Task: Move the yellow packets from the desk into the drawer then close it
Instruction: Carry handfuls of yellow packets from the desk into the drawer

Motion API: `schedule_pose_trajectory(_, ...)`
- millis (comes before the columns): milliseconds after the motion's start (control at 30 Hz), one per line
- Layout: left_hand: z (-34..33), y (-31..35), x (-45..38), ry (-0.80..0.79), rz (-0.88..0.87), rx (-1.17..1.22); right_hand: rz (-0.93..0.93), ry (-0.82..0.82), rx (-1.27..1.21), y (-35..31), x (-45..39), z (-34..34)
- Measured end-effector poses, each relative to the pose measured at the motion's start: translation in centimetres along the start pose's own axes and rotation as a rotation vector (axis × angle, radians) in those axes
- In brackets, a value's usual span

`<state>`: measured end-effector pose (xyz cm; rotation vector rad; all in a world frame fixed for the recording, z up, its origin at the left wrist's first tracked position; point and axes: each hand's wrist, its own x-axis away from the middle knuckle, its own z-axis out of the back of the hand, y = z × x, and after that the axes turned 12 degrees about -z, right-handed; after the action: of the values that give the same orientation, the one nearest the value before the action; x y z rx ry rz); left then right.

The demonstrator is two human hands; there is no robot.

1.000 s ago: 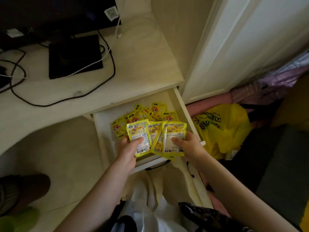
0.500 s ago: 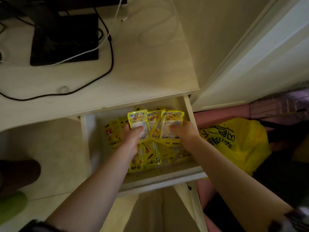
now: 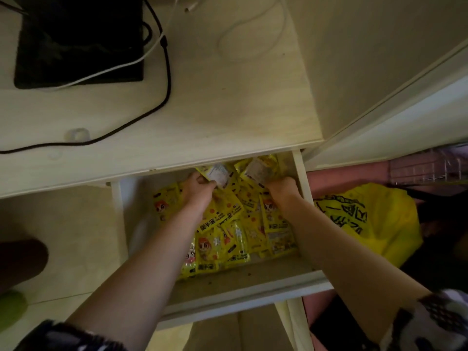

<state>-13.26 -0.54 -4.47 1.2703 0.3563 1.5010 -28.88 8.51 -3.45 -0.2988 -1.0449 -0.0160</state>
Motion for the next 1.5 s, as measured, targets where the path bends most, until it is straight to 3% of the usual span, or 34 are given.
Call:
schedule_pose_trajectory(100, 1.5, 0.2, 1.3, 0.013, -0.045, -0.039, 0.064, 0.017, 0.171, 1.2, 1.0, 0.5)
schedule_pose_trajectory(167, 2.7, -0.2, 2.1, 0.027, -0.055, -0.028, 0.002, -0.008, -0.017, 2.1, 2.0, 0.7)
schedule_pose_trajectory(267, 4.5, -0.7, 3.6, 0.054, -0.062, -0.021, -0.014, -0.020, -0.014, 3.2, 4.4, 1.3)
schedule_pose_trajectory(567, 8.7, -2.5, 12.6, 0.066, -0.103, -0.149, 0.194, -0.044, 0.283, 6.5, 10.6, 1.8)
schedule_pose_trajectory(833, 10.6, -5.1, 22.1, 0.191, -0.172, -0.230, 0.501, -0.126, 0.508, 8.6, 15.9, -0.6)
schedule_pose_trajectory(1200, 17.9, -10.5, 30.0, 0.517, -0.087, -0.224, 0.952, -0.208, 0.966, 9.0, 24.2, -11.5)
schedule_pose_trajectory(1500, 28.1, -18.0, 33.6, 0.669, 0.062, -0.284, 1.074, -0.330, 1.124, 9.1, 31.2, -23.3)
